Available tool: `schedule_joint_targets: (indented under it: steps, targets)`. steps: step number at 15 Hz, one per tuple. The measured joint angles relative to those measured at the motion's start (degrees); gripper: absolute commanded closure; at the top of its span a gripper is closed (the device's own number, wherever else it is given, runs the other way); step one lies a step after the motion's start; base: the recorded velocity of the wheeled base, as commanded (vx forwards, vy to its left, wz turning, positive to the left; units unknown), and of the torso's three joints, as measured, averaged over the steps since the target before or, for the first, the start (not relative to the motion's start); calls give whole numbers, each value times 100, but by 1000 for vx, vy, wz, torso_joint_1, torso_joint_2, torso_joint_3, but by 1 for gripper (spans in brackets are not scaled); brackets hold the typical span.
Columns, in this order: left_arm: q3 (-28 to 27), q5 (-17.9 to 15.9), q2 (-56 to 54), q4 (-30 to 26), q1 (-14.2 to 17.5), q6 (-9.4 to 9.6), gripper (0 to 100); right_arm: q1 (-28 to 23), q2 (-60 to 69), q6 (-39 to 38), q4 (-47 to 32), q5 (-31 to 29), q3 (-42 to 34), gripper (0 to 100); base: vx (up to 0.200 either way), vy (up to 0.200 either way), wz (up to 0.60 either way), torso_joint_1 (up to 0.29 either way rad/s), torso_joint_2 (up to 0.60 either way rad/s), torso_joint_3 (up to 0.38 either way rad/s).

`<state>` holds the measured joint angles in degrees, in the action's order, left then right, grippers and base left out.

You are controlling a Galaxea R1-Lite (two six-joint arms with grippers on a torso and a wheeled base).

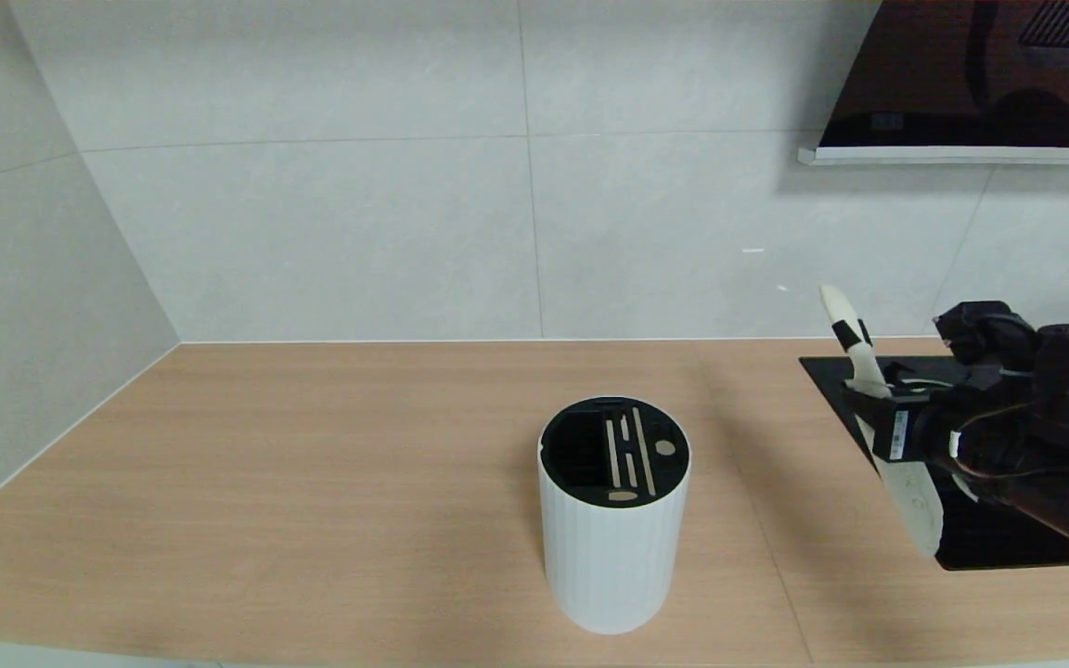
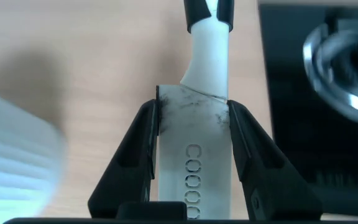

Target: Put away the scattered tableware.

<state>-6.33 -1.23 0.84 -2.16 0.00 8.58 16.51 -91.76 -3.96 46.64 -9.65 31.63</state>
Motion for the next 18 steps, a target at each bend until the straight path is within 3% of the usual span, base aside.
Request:
schedule_joint_targets:
  steps: [4,9,11,13,14,16,18]
  targets:
    - [-808,-249,833,-154,0,11,0,304,100,2,-496,30,973,100,0,0,0,0,0,0]
    - [-1993,-933,3229,-115,-52,-13,0,1042,-74,20,-839,33,2065,100,0,0,0,0,0,0]
    - [-2572,-1067,4400,123,-211,-51,0,1410,-112,13,-850,29,2104,100,0,0,0,0,0,0]
    - [-3027,-1141,5503,785,-556,-180,0,1648,-144,5,-841,11,2089,100,0,0,0,0,0,0]
    - [-3149,-1154,5969,1274,-813,-401,0,1780,-146,2,-835,-6,2071,100,0,0,0,0,0,0]
    - [-3273,-1163,6734,2293,-1356,-1153,0,1990,-138,2,-830,-16,1991,100,0,0,0,0,0,0]
    - [-3366,-1103,7286,3087,-1929,-2130,0,2274,-94,-44,-827,-22,1908,100,0,0,0,0,0,0]
